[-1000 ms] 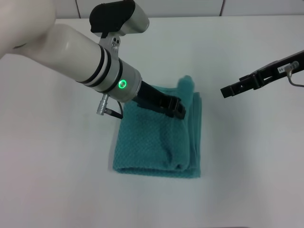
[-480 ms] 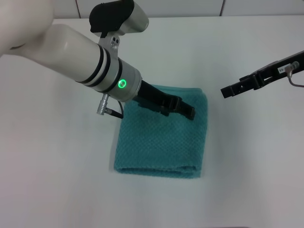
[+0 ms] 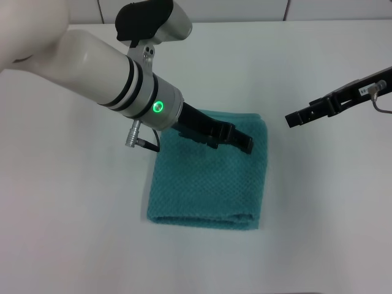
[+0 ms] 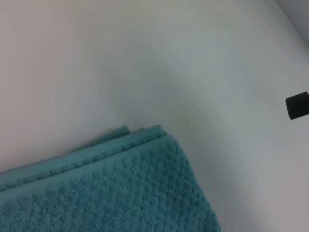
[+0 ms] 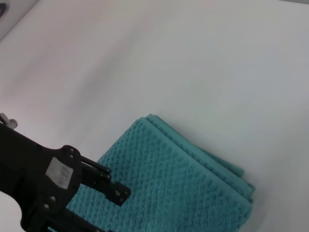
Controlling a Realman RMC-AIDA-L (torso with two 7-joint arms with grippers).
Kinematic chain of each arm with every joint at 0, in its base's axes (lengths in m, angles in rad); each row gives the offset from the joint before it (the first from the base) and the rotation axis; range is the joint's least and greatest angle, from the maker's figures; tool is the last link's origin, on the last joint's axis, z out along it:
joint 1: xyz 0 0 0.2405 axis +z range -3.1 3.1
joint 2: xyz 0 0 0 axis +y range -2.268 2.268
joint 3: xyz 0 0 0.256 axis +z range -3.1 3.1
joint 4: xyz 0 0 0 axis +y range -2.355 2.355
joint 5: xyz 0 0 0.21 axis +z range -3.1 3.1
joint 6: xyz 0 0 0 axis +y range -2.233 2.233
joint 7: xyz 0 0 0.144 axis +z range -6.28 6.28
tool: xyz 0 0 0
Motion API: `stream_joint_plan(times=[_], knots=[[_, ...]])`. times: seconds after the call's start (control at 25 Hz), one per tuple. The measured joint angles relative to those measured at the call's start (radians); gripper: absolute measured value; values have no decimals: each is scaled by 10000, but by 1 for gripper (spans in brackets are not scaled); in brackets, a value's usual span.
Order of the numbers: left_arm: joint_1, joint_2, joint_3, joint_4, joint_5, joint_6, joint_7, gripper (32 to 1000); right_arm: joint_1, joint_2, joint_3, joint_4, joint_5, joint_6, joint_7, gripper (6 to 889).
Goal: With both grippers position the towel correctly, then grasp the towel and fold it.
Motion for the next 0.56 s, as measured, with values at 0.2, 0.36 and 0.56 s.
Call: stream_joint_plan(times=[0.2, 0.36, 0.56], knots=[[-4, 4, 0, 9, 0, -1, -13, 813, -2, 0, 0, 0, 0, -9, 0, 866], [-4, 12, -69, 11, 0, 2, -21, 813, -2, 0, 0, 0, 0, -9, 0, 866], [1, 31, -91, 11, 0, 9, -24, 813, -16, 0, 0, 0, 0, -12, 0, 866]])
